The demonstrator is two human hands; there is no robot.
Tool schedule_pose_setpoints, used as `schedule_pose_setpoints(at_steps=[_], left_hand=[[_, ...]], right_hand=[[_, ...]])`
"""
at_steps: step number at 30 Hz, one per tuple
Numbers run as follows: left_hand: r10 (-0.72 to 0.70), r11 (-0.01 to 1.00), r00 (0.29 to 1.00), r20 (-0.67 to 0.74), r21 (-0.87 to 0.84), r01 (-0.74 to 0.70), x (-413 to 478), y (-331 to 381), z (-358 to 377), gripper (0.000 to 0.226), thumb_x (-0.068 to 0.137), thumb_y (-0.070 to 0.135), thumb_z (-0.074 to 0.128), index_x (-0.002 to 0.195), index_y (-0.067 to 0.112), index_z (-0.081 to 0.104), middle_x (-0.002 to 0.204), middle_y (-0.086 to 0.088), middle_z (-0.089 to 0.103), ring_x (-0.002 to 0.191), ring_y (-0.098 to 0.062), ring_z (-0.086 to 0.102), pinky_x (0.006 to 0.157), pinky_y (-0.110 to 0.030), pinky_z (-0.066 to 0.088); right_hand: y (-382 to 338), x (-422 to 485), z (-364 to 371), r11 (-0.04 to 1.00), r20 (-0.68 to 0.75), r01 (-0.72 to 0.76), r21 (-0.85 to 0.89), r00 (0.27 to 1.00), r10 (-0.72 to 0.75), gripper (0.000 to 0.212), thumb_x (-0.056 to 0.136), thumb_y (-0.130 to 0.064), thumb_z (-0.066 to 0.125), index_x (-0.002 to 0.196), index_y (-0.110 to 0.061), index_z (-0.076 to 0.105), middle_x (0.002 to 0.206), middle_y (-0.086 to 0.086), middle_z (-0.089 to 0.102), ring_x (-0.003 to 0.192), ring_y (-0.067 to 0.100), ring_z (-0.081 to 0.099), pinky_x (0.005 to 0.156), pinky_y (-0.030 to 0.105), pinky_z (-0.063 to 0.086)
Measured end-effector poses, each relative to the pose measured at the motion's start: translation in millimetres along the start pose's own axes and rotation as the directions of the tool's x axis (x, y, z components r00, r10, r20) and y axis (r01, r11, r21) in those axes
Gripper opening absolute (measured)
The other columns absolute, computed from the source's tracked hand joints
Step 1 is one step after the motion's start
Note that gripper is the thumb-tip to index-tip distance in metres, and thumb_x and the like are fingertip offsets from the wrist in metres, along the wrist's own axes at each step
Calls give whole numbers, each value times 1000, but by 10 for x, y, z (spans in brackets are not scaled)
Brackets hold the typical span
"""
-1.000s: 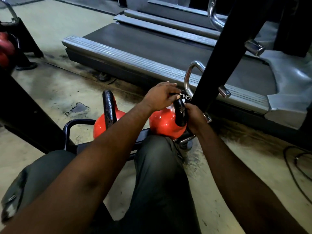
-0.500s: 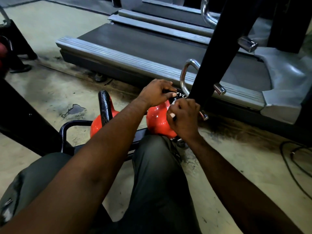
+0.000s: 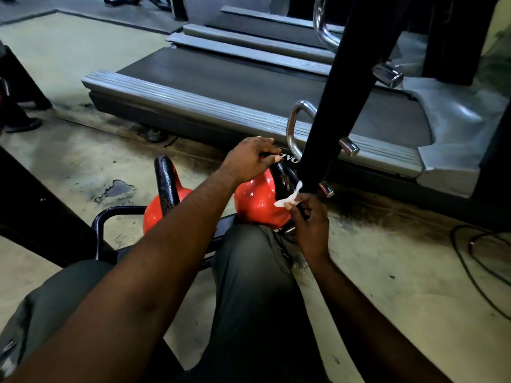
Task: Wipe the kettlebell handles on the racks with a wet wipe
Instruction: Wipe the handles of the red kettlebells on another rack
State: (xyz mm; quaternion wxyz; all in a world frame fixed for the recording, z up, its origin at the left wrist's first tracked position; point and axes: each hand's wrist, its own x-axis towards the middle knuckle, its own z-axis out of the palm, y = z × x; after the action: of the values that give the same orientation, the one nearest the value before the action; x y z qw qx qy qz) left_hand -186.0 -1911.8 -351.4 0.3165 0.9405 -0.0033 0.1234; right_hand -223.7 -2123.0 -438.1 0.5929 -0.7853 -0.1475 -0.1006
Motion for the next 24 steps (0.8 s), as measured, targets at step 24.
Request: schedule_pose_setpoints(at_steps=[24], left_hand=[[91, 995, 989, -121, 53, -85, -220, -118, 233, 32, 97, 34, 54, 124, 26, 68, 140, 4, 57, 134, -12, 47, 109, -29, 39]], right_hand=[[129, 654, 29, 677, 544, -649, 348, 728, 418, 15, 94, 0, 51, 96, -14, 55, 82, -8, 72, 74, 5, 67, 67, 20, 55]])
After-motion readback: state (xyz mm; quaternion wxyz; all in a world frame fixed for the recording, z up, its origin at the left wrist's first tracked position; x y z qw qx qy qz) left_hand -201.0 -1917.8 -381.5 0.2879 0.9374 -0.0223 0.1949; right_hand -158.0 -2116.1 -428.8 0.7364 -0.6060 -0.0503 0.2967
